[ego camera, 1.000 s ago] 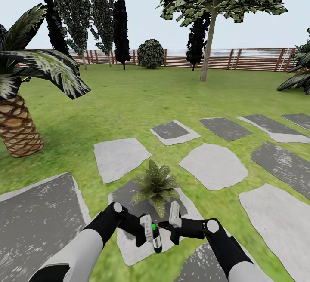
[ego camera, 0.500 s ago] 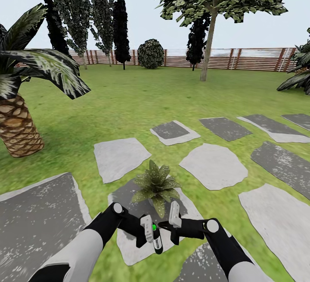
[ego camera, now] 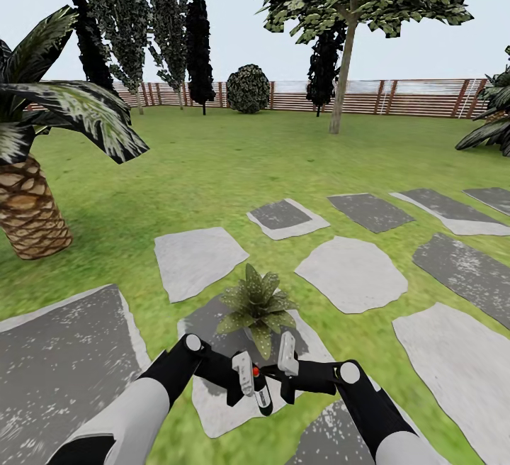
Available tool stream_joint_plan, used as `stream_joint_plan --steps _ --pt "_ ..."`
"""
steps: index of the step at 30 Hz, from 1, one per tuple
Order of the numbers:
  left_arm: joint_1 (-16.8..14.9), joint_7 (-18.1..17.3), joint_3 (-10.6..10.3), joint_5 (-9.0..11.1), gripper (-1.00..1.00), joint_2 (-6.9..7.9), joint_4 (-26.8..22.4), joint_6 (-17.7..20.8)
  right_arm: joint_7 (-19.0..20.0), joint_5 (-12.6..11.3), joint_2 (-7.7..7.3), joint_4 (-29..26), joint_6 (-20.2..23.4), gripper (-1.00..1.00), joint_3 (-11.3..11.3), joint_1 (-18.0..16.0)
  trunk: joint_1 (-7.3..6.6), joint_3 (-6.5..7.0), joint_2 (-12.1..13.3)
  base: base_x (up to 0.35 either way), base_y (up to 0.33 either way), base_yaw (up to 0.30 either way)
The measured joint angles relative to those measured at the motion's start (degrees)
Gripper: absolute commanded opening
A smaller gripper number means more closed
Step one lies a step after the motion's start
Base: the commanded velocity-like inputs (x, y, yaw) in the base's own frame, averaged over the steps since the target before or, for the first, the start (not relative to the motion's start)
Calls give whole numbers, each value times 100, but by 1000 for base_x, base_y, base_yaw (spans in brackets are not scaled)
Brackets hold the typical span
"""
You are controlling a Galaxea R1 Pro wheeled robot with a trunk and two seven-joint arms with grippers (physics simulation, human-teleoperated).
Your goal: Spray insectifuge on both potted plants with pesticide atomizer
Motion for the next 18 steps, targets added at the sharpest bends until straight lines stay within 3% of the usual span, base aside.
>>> stream_joint_plan --steps 6,10,13,15,18 --pt "-8 198 -58 -119 -100 0 -6 27 0 0 0 0 0 -100 0 0 0 0 0 0 0 0" --pt "-20 228 -226 -476 -100 -1 -36 69 1 0 0 0 0 -100 0 0 0 0 0 0 0 0" --pt "-20 228 -236 -774 -100 150 -57 83 7 5 0 6 0 -100 0 0 0 0 0 0 0 0" --pt "-11 229 -239 -849 -100 261 -65 84 6 8 0 9 0 -100 0 0 0 0 0 0 0 0" --pt "-10 235 -237 -889 -100 558 -74 86 3 15 -5 17 0 -100 8 0 0 0 0 0 0 0"
